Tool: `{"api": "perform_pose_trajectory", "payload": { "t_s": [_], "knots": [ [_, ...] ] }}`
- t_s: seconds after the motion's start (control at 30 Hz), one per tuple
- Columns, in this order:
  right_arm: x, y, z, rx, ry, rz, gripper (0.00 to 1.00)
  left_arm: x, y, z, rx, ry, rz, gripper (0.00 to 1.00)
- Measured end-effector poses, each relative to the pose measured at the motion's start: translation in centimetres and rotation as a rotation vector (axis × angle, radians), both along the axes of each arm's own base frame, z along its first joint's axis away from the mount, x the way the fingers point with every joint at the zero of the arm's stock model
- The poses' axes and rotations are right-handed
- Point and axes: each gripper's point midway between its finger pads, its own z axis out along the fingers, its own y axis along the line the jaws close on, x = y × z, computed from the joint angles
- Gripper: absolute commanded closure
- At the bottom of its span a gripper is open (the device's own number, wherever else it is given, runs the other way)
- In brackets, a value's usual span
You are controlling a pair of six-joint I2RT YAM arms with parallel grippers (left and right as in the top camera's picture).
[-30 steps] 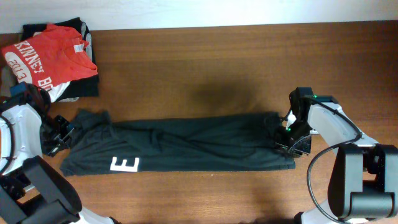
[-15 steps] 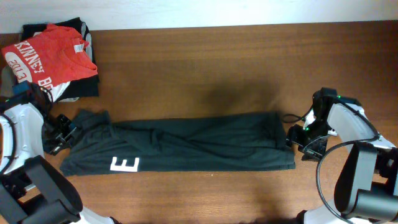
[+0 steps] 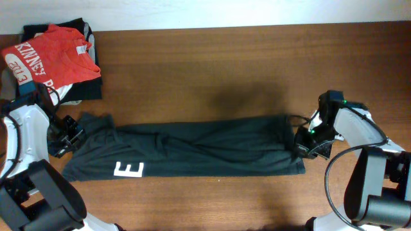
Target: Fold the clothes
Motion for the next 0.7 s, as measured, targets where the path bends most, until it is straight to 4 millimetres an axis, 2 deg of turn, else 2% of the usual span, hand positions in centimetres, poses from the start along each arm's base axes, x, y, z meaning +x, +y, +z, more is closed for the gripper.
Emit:
{"api": "perform_pose_trajectory", "payload": {
  "t_s": [0.23,0.33,0.47,0.5,0.53,0.57,0.6,0.7],
  "knots": [
    [5.6,-1.0,0.2,-0.036,-0.196,-0.122,0.96,0.2,0.1,0.0,0.004,-0.009,0.0,0.98],
    [6.9,-1.3,0.4,-0.041,-0.24,-0.171,0.96,0.5,0.2,0.0,0.01,-0.021,0.0,0.98],
    [7.3,-1.4,0.7,-0.041,-0.25,-0.19,0.96,0.8,0.4,0.0,0.017,-0.034,0.0,0.97],
    [8.0,-1.5,1.3,-0.043,-0.27,-0.189,0.64,0.8,0.4,0.0,0.017,-0.034,0.0,0.97],
    [9.0,-1.7,2.1,-0.047,-0.302,-0.185,0.18,0.8,0.4,0.0,0.017,-0.035,0.0,0.96],
    [9.7,-1.8,2.8,-0.051,-0.325,-0.171,0.01,0.9,0.4,0.0,0.017,-0.035,0.0,0.95],
    [11.1,-2.1,4.3,-0.06,-0.383,-0.141,0.02,0.9,0.4,0.0,0.017,-0.036,0.0,0.94],
    [11.7,-2.5,5.3,-0.085,-0.42,-0.109,0.01,0.9,0.4,0.0,0.017,-0.036,0.0,0.94]
  ]
}}
